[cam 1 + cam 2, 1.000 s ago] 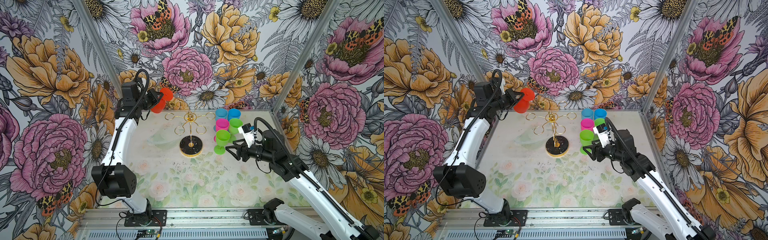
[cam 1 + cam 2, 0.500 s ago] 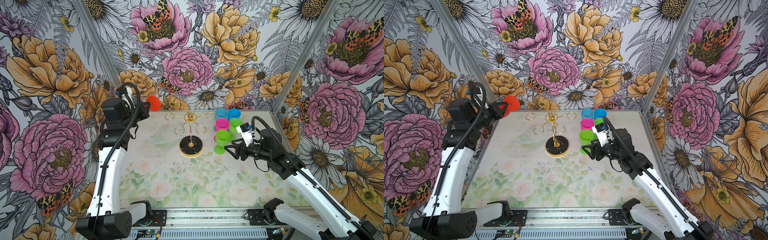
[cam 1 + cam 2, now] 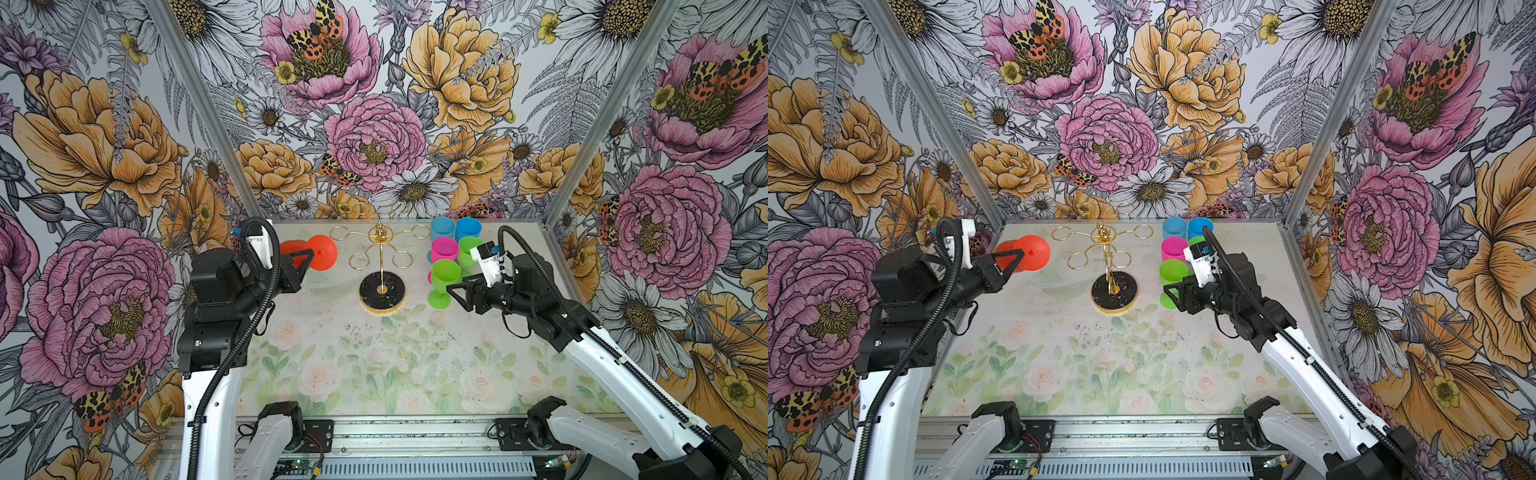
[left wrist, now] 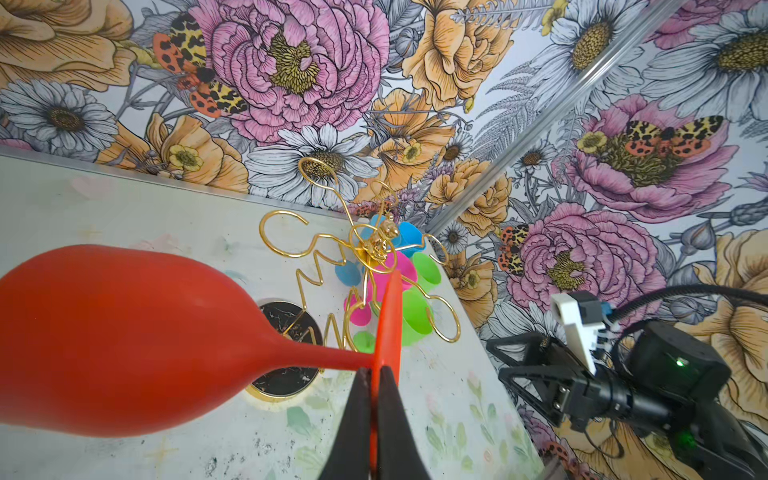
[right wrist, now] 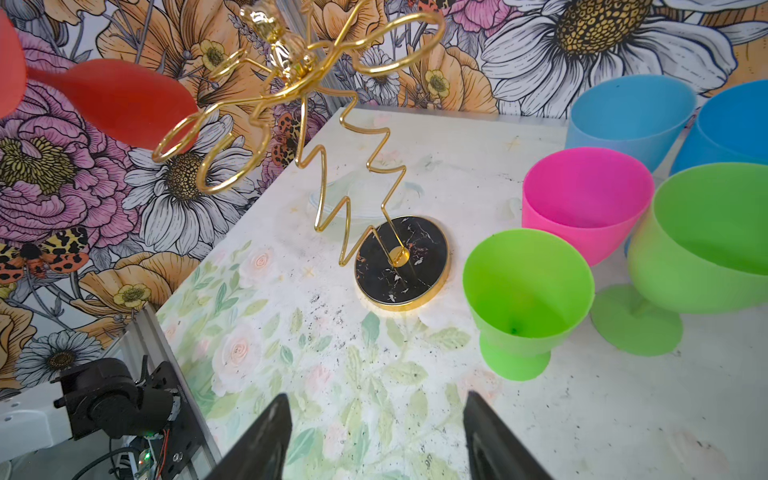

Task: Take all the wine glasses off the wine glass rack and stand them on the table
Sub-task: 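Lift the red glass clear of the rack and swing it toward the robot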

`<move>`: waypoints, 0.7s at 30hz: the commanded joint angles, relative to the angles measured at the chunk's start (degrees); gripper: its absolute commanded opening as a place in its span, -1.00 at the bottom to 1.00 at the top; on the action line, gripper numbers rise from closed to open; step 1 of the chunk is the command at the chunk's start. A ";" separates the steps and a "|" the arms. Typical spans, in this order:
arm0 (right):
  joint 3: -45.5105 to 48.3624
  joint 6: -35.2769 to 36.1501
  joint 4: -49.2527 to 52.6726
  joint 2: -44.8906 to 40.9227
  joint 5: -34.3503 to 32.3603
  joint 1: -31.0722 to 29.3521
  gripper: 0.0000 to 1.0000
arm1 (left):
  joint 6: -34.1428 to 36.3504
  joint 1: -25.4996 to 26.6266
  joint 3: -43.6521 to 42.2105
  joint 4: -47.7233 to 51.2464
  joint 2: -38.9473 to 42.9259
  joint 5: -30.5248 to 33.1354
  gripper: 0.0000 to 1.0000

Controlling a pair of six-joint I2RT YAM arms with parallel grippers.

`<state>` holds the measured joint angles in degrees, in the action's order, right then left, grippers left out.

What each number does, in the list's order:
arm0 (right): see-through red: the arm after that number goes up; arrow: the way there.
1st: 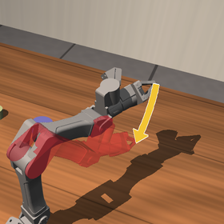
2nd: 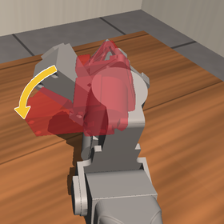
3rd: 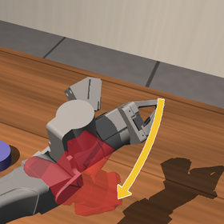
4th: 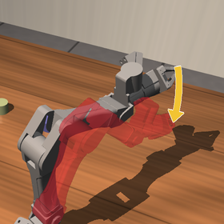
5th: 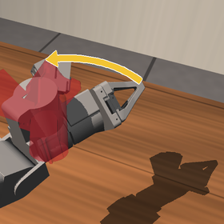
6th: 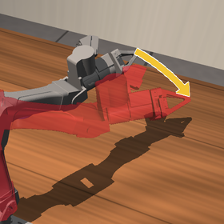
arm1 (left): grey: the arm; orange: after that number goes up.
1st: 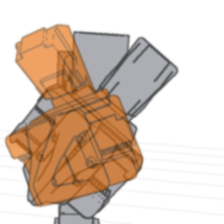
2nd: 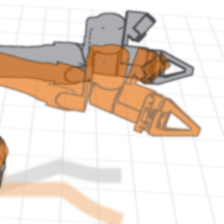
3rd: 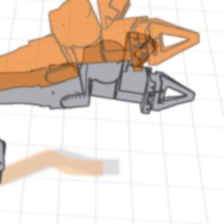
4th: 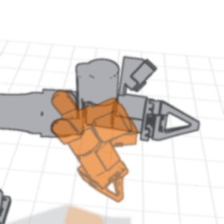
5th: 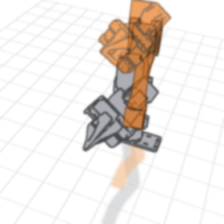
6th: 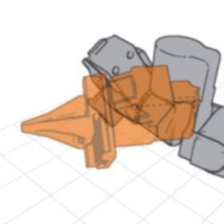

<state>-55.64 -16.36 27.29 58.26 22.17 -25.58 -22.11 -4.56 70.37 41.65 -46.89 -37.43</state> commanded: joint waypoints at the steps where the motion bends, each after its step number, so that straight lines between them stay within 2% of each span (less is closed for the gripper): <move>1: -0.86 -1.61 -1.62 0.71 -2.13 -0.24 0.33 | 0.22 0.68 -1.91 5.06 1.72 -7.22 -1.00; 6: -0.79 -2.18 -1.62 0.89 -2.77 -0.18 0.33 | -0.53 2.35 -6.42 8.61 5.45 -9.46 -1.00; 12: -0.82 -2.96 -1.62 2.50 -3.54 -0.21 0.33 | -0.98 7.84 -9.84 8.57 8.10 -14.86 -1.00; 17: -1.01 -3.99 -1.62 3.83 -3.96 -0.23 0.33 | -1.01 16.32 -9.69 8.53 7.98 -14.68 -1.00; 21: -1.17 -4.66 -1.59 4.22 -4.52 -0.08 0.33 | -0.36 25.84 -10.21 8.10 6.76 -9.21 -1.00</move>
<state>-55.64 -19.97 27.09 62.24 18.81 -25.58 -22.72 17.17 60.51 50.63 -39.48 -49.25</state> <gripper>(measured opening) 0.664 0.058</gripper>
